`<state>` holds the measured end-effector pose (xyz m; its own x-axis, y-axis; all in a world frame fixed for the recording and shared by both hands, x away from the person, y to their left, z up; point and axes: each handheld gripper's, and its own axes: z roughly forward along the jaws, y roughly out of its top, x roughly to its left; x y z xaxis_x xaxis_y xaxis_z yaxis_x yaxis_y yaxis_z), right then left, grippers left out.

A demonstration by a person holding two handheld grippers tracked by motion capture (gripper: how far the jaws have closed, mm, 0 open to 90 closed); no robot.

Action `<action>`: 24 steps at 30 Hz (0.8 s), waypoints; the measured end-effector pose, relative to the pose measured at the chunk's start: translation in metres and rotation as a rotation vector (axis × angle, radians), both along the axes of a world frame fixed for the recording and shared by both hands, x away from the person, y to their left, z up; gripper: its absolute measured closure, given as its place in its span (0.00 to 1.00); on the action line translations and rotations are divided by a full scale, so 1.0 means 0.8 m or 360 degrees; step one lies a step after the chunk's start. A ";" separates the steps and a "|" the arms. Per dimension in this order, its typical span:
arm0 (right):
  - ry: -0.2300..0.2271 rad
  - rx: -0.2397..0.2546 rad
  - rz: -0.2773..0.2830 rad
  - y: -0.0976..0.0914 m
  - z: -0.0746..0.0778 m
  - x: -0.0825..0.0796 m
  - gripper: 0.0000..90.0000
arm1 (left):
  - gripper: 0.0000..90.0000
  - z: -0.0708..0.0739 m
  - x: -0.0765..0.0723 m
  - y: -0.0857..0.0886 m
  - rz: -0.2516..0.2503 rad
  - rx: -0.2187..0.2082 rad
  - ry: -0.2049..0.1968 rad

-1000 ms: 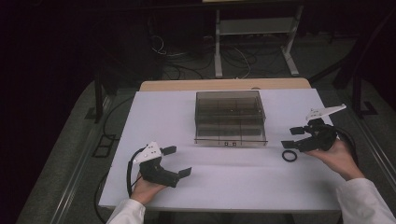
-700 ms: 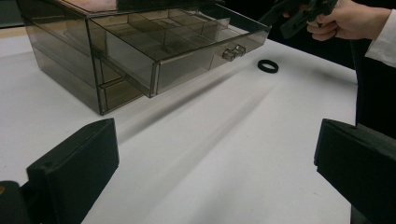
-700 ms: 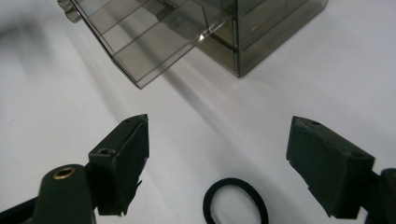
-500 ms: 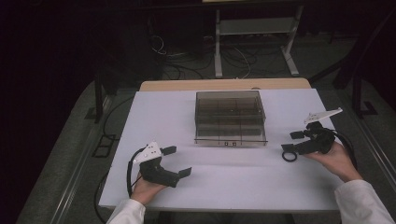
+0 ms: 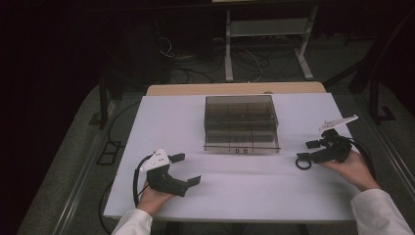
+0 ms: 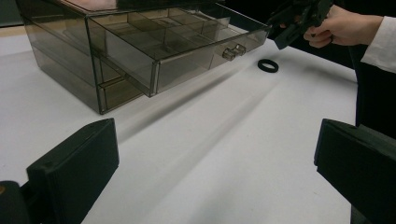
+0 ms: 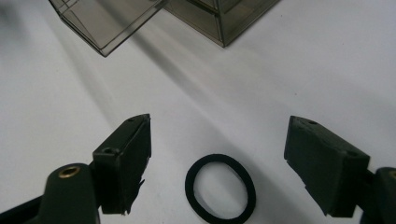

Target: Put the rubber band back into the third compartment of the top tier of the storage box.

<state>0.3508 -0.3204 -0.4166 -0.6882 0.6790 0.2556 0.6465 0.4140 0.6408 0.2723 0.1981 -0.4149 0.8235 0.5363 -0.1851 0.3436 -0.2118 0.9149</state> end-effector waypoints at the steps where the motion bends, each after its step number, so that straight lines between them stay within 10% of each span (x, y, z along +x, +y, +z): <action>1: 0.0000 0.0000 0.0000 0.000 0.000 0.000 0.26 | 0.00 0.000 0.000 0.000 0.0000 0.0000 0.0000; 24: 0.0063 -0.0070 -0.0002 -0.014 -0.021 -0.002 0.54 | 0.00 0.000 0.000 0.000 0.0003 0.0001 -0.0001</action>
<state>0.3491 -0.3319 -0.4334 -0.6773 0.6909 0.2527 0.6715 0.4404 0.5959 0.2722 0.1982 -0.4149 0.8227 0.5379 -0.1841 0.3434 -0.2120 0.9149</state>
